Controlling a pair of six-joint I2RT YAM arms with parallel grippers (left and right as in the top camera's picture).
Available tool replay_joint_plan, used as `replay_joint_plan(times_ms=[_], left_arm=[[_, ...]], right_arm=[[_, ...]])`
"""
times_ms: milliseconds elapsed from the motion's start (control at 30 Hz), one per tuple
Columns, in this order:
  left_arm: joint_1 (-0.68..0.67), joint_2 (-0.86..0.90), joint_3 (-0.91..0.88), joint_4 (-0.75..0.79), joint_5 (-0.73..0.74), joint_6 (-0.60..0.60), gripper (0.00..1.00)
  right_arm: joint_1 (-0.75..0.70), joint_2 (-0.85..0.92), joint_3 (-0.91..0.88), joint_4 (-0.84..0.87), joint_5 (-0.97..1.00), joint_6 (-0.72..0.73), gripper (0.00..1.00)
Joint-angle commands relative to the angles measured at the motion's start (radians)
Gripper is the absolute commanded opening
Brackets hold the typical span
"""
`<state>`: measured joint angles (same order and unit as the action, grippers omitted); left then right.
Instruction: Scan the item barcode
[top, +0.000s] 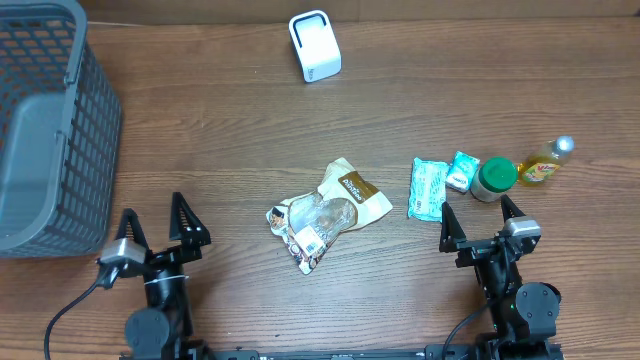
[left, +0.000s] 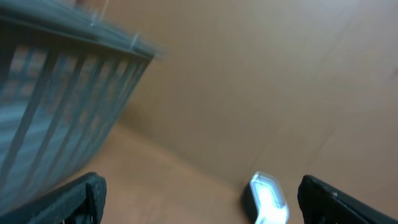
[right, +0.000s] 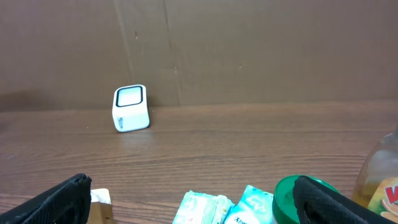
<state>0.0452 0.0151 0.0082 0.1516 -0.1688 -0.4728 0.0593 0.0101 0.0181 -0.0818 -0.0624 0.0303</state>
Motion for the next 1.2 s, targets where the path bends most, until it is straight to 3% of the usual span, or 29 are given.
replay_joint_plan(times_ms=[0, 133, 433, 1167], left_arm=[[-0.006, -0.011, -0.003, -0.084, -0.054, 0.000, 0.99], [-0.006, -0.011, -0.003, -0.210, -0.064, 0.035, 1.00], [-0.007, -0.011, -0.003, -0.209, -0.039, 0.347, 1.00], [-0.005, -0.012, -0.003, -0.206, -0.041, 0.346, 1.00]], right_arm=[[-0.005, -0.007, -0.010, 0.003, 0.013, 0.008, 1.00], [-0.005, -0.007, -0.010, 0.003, 0.013, 0.008, 1.00], [-0.005, -0.007, -0.010, 0.003, 0.013, 0.008, 1.00], [-0.005, -0.007, -0.010, 0.003, 0.013, 0.008, 1.00]])
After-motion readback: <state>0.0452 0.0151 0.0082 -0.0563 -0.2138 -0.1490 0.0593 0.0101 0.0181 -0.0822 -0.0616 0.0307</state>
